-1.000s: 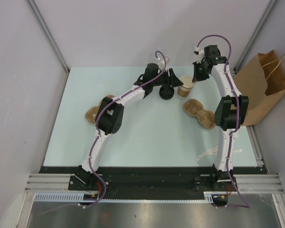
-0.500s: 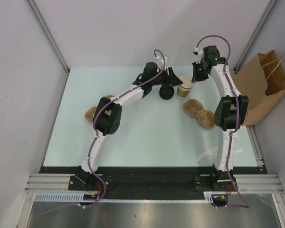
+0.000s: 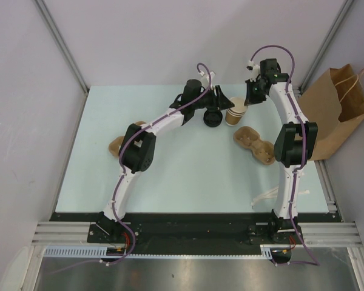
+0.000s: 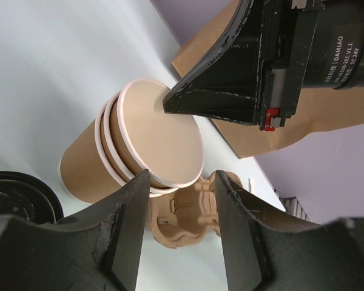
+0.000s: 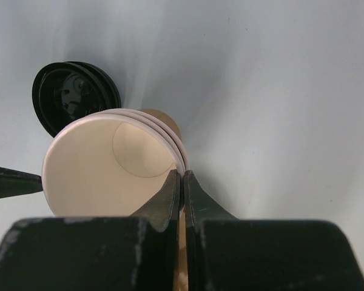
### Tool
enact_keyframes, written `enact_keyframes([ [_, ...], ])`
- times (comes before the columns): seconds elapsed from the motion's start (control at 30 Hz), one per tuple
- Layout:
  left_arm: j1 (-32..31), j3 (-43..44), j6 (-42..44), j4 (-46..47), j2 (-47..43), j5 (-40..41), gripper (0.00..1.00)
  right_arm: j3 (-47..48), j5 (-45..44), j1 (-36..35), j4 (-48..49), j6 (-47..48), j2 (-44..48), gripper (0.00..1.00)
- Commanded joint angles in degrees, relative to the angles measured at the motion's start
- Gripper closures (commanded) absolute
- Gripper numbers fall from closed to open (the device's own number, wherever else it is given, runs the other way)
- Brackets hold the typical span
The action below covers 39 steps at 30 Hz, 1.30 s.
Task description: Pack the takeout coffee
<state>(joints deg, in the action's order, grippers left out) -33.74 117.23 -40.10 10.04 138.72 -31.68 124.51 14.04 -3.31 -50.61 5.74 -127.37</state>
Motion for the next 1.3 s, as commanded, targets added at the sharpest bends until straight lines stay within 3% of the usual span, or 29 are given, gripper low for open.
enact_keyframes([
  [0.0,-0.6,2.8,-1.8,3.1,-0.1,-0.8,0.48,0.9,1.4,0.0,0.9,-1.3,3.8,1.00],
  [0.57,-0.6,2.0,-9.8,11.8,3.2,-1.7,0.46,3.1,12.2,2.8,-2.0,-7.1,1.6,1.00],
  [0.8,-0.9,3.5,-6.0,5.5,4.1,0.7,0.52,3.0,12.6,2.9,-1.5,-7.1,2.0,1.00],
  [1.27,-2.0,7.5,-0.5,-6.3,4.7,6.4,0.57,0.6,10.6,1.6,-0.5,-3.8,3.3,1.00],
])
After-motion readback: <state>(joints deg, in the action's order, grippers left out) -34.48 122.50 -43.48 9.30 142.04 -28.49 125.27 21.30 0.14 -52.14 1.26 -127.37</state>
